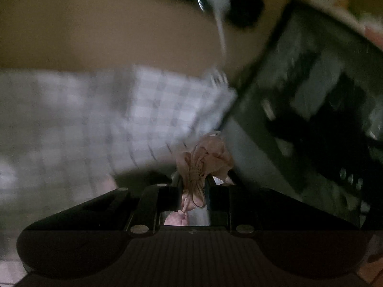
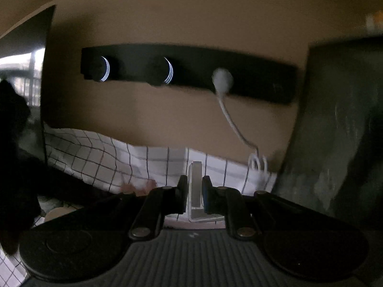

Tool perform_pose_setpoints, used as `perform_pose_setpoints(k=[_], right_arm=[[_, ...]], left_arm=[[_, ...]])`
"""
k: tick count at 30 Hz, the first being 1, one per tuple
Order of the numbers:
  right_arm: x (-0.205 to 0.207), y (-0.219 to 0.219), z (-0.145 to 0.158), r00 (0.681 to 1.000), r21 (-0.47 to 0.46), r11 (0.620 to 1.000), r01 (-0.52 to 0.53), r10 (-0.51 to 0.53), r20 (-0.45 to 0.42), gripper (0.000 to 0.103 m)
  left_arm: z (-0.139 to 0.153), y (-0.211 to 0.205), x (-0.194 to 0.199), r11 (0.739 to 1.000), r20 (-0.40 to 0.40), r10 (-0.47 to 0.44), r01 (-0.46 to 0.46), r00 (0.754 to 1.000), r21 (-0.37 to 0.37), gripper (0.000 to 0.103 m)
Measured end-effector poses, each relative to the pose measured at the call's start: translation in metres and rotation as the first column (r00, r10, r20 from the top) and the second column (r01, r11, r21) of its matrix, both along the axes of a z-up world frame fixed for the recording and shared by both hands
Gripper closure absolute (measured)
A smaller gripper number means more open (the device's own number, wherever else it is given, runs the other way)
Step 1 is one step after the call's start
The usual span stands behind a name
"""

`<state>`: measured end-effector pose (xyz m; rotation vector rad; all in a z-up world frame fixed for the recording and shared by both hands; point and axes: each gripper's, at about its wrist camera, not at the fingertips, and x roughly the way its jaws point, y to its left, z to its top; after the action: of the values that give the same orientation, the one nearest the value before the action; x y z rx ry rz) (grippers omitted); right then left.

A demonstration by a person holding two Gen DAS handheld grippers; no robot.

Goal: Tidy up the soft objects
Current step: 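Carry the scrunchie with the left tool into the pink box while the right tool drops the clear piece there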

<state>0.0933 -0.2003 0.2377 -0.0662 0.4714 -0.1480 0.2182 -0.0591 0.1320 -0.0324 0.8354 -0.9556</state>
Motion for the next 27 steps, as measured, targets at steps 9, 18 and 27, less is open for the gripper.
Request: perform_pose_setpoints(k=[9, 18, 27], right_arm=[[0.020, -0.033, -0.062, 0.991, 0.127, 0.992, 0.008, 0.009, -0.132, 0.091], [0.043, -0.040, -0.112, 0.976, 0.221, 0.975, 0.035, 0.014, -0.218, 0.091], [0.049, -0.052, -0.130, 0.964, 0.286, 0.952, 0.107, -0.030, -0.263, 0.090]], left_arm=[[-0.070, -0.029, -0.004, 0.959, -0.088, 0.077, -0.049, 0.993, 0.278, 0.081], [-0.081, -0.044, 0.011, 0.941, -0.009, 0.118, -0.109, 0.993, 0.320, 0.081], [-0.077, -0.041, 0.008, 0.948, -0.061, 0.133, -0.109, 0.989, 0.298, 0.069]])
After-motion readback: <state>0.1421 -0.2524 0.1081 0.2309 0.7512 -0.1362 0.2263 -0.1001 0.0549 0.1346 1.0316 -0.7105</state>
